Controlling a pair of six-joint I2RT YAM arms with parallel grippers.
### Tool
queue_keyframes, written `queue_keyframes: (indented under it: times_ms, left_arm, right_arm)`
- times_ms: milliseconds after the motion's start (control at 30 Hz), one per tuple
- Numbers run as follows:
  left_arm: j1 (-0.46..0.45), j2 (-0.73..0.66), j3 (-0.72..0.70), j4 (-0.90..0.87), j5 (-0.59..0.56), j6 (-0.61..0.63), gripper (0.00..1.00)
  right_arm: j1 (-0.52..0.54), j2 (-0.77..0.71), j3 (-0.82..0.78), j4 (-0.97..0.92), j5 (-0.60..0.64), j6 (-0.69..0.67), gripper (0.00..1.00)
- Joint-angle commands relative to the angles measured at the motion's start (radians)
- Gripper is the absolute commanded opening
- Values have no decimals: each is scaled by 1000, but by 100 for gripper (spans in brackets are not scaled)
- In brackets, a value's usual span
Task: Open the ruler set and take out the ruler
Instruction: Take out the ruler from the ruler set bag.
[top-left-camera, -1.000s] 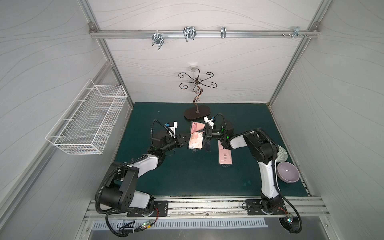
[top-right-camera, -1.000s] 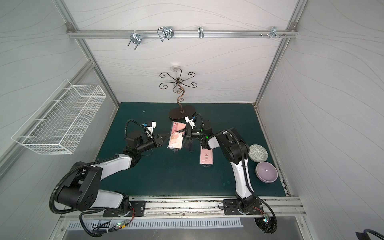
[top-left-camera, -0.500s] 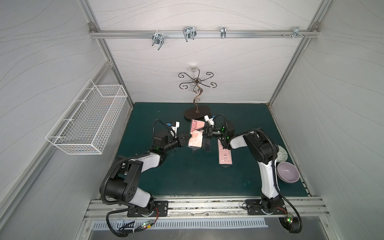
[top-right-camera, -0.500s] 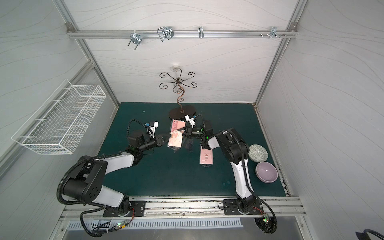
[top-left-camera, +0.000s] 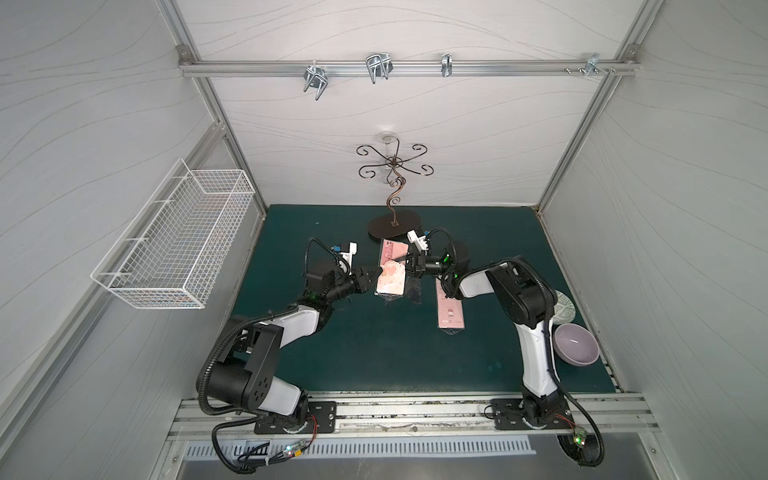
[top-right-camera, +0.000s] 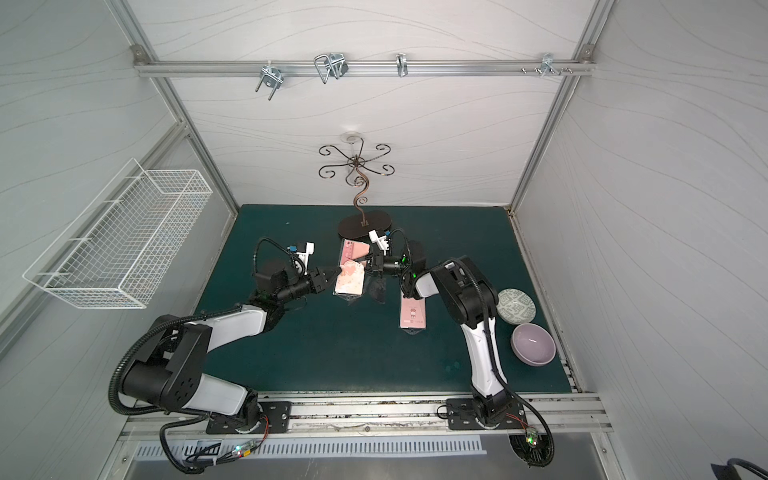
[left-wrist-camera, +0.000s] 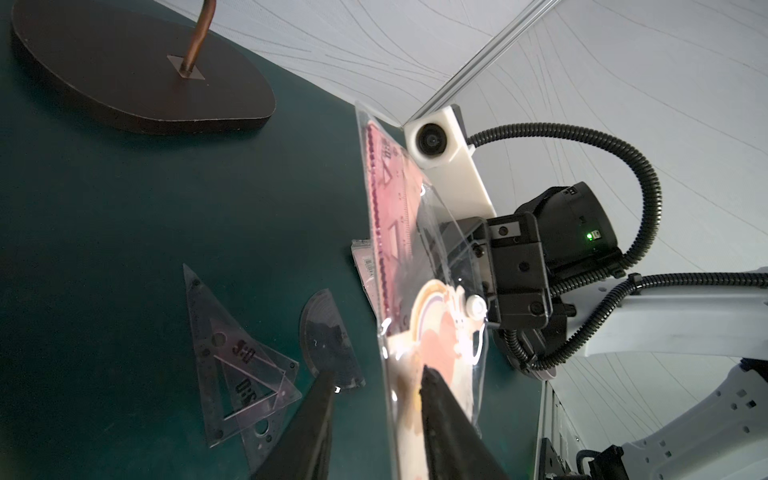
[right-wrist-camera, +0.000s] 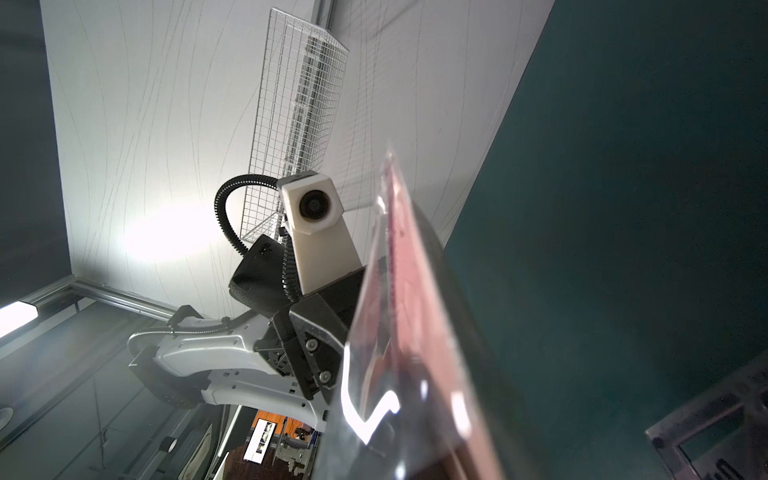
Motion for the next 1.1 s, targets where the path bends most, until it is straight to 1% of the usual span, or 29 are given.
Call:
queue_keyframes:
  times_ms: [0,33,100,200,300,367,433,467,500,767,867,967,1067]
  left_arm:
    - [13,-16,28,62,6,-11,34]
    - [10,-13,33,76,23,-22,27]
    - [9,-8,38,102,36,-45,18]
    - [7,-4,33,127,50,-57,16]
    - [2,11,37,153,79,-75,21]
    - [1,29,39,178,99,-90,18]
    - [0,46,41,206,114,-106,11]
    - [0,54,44,217,124,-114,4]
    - [0,59,48,226,132,-118,0]
    - [0,57,56,222,127,-133,0]
    - [3,49,62,175,102,-134,0]
    - [10,38,68,105,64,-115,0]
    - [26,29,63,75,38,-98,0]
  right_arm:
    - [12,1,18,77,-28,24,0]
    - [15,2,20,77,-30,22,0]
    - [18,6,22,77,-30,23,0]
    - [21,12,26,77,-27,22,0]
    - [21,10,28,77,-25,19,0]
    - [21,7,27,76,-20,18,0]
    - [21,7,24,77,-14,16,0]
    - [21,6,24,77,-14,13,0]
    - [20,7,25,77,-15,14,0]
    - [21,5,22,77,-17,6,0]
    - [16,-1,15,58,-17,-1,0]
    - [-1,-28,-9,9,-17,-36,0]
    - [-20,-65,-42,-56,-15,-90,0]
